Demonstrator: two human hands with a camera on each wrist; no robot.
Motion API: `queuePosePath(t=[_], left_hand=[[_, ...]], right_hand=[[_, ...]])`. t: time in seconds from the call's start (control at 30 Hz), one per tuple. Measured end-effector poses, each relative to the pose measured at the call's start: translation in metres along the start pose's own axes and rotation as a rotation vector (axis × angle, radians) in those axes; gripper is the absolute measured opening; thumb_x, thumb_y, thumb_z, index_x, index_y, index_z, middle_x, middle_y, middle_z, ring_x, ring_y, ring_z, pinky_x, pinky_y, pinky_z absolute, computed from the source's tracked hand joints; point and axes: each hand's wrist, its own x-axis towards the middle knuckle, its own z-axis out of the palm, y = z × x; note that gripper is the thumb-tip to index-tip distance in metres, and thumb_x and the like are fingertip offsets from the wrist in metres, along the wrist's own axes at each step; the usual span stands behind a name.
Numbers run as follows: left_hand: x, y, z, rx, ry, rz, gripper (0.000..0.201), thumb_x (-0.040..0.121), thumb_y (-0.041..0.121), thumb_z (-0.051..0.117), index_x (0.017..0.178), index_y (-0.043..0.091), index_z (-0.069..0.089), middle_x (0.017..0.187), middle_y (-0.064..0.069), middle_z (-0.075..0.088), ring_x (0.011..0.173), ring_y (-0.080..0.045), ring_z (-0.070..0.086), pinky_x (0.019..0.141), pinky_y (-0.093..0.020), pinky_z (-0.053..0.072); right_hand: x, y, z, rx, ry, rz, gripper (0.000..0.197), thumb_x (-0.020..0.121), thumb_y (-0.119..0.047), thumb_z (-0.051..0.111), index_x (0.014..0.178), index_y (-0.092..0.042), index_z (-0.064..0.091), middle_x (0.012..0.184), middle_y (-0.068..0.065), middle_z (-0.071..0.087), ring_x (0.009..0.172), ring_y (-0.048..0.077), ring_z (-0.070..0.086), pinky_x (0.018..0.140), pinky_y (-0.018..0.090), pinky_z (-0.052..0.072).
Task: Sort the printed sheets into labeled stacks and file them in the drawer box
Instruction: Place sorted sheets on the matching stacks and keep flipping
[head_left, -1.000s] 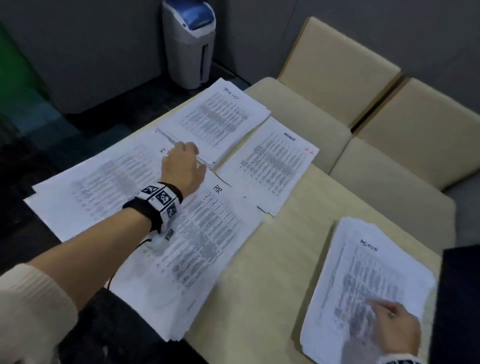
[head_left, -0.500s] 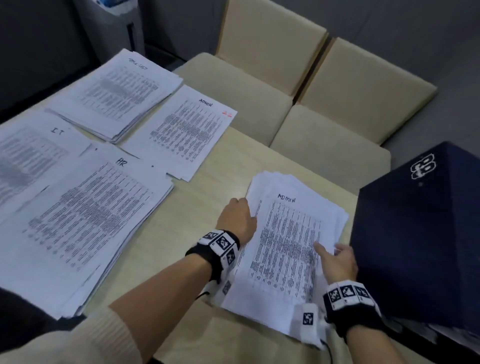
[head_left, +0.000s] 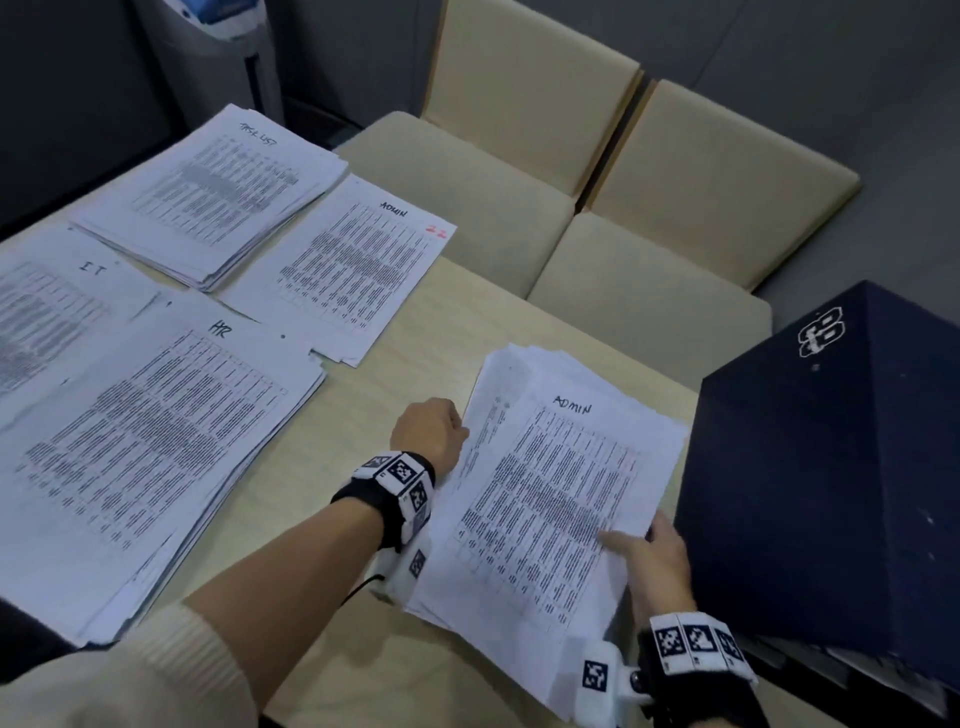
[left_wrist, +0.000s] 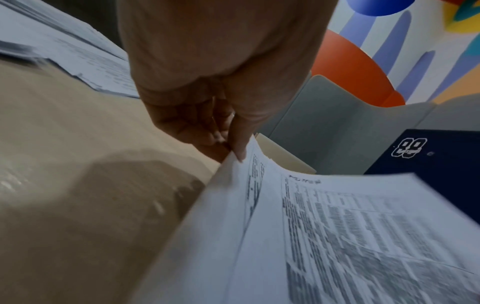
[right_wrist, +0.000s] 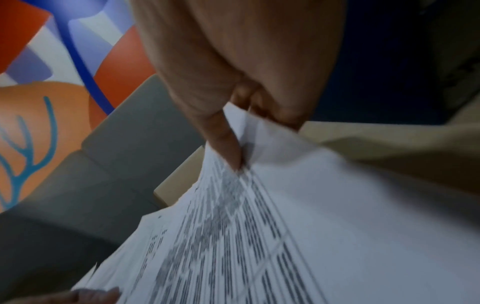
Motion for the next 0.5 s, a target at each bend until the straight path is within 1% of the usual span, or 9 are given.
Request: queuePosePath(t=[0.03, 0.1, 0.2, 0.3, 0.37, 0.4, 0.43, 0.47, 0.5], left_hand=[[0.002, -0.002, 0.000, 0.033, 0.006, 0.013, 0.021, 0.095, 0.026, 0.062, 0.078, 0.014, 0.057, 0.088, -0.010, 0.070, 0.082, -0.029, 0.065, 0.070, -0.033, 0.052], [0.004, -0.006, -0.003, 0.100, 0.031, 0.045, 0.025, 0.095, 0.029, 0.056, 0.074, 0.017, 0.052, 0.084, -0.010, 0.069, 0.078, -0.031, 0.064, 0.064, -0.030, 0.048], [-0.001, -0.006, -0.009, 0.158, 0.024, 0.173, 0.026, 0.091, 0.032, 0.056, 0.070, 0.019, 0.047, 0.069, -0.001, 0.058, 0.069, -0.025, 0.058, 0.058, -0.027, 0.038], [-0.007, -0.002, -0.014, 0.191, -0.097, 0.340, 0.030, 0.091, 0.028, 0.060, 0.069, 0.019, 0.042, 0.064, 0.002, 0.049, 0.066, -0.025, 0.050, 0.056, -0.030, 0.035], [-0.007, -0.002, -0.016, 0.082, -0.104, 0.402, 0.018, 0.093, 0.018, 0.058, 0.078, 0.015, 0.050, 0.069, -0.003, 0.056, 0.068, -0.026, 0.054, 0.059, -0.033, 0.036], [-0.008, -0.003, -0.017, -0.014, -0.096, 0.420, 0.011, 0.093, 0.012, 0.057, 0.083, 0.015, 0.053, 0.071, -0.001, 0.058, 0.068, -0.021, 0.055, 0.060, -0.032, 0.037], [-0.010, -0.003, -0.018, -0.107, -0.093, 0.427, 0.013, 0.091, 0.004, 0.056, 0.085, 0.016, 0.054, 0.072, 0.004, 0.058, 0.066, -0.010, 0.054, 0.060, -0.027, 0.038], [-0.012, -0.002, -0.020, -0.190, -0.106, 0.436, 0.020, 0.088, -0.003, 0.054, 0.086, 0.017, 0.055, 0.072, 0.010, 0.056, 0.064, 0.000, 0.051, 0.060, -0.019, 0.038], [-0.014, -0.001, -0.022, -0.260, -0.141, 0.432, 0.026, 0.085, -0.010, 0.051, 0.086, 0.016, 0.057, 0.074, 0.013, 0.057, 0.063, 0.004, 0.052, 0.061, -0.014, 0.038]], right_hand=[[-0.003, 0.002, -0.001, 0.048, -0.029, 0.046, 0.030, 0.078, 0.015, 0.063, 0.101, -0.005, 0.067, 0.097, 0.012, 0.073, 0.087, 0.030, 0.068, 0.084, 0.044, 0.055], [-0.006, 0.006, -0.004, 0.139, -0.034, 0.097, 0.018, 0.079, 0.015, 0.059, 0.089, 0.003, 0.067, 0.091, 0.020, 0.071, 0.082, 0.031, 0.066, 0.077, 0.040, 0.052], [-0.008, 0.011, -0.006, 0.225, -0.043, 0.092, 0.016, 0.082, 0.017, 0.053, 0.080, 0.004, 0.064, 0.075, 0.017, 0.068, 0.078, 0.031, 0.062, 0.070, 0.037, 0.047], [-0.011, 0.011, -0.004, 0.264, -0.056, 0.068, 0.017, 0.082, 0.018, 0.051, 0.079, 0.005, 0.062, 0.076, 0.017, 0.066, 0.078, 0.031, 0.061, 0.071, 0.036, 0.047], [-0.010, 0.009, -0.003, 0.272, -0.034, 0.058, 0.016, 0.081, 0.018, 0.051, 0.082, 0.006, 0.062, 0.079, 0.017, 0.065, 0.080, 0.030, 0.061, 0.072, 0.035, 0.047], [-0.009, 0.008, -0.001, 0.276, -0.027, 0.048, 0.016, 0.080, 0.018, 0.053, 0.083, 0.006, 0.063, 0.079, 0.016, 0.066, 0.081, 0.030, 0.061, 0.073, 0.035, 0.047], [-0.008, 0.006, -0.001, 0.273, -0.014, 0.030, 0.017, 0.079, 0.018, 0.055, 0.081, 0.004, 0.065, 0.079, 0.013, 0.068, 0.081, 0.029, 0.062, 0.074, 0.035, 0.048], [-0.006, 0.005, 0.000, 0.267, 0.014, 0.005, 0.018, 0.078, 0.017, 0.058, 0.079, 0.002, 0.067, 0.077, 0.009, 0.071, 0.081, 0.028, 0.064, 0.074, 0.034, 0.049], [-0.006, 0.002, 0.001, 0.251, 0.042, -0.017, 0.018, 0.076, 0.017, 0.062, 0.079, 0.000, 0.069, 0.076, 0.007, 0.073, 0.081, 0.027, 0.065, 0.075, 0.033, 0.050]])
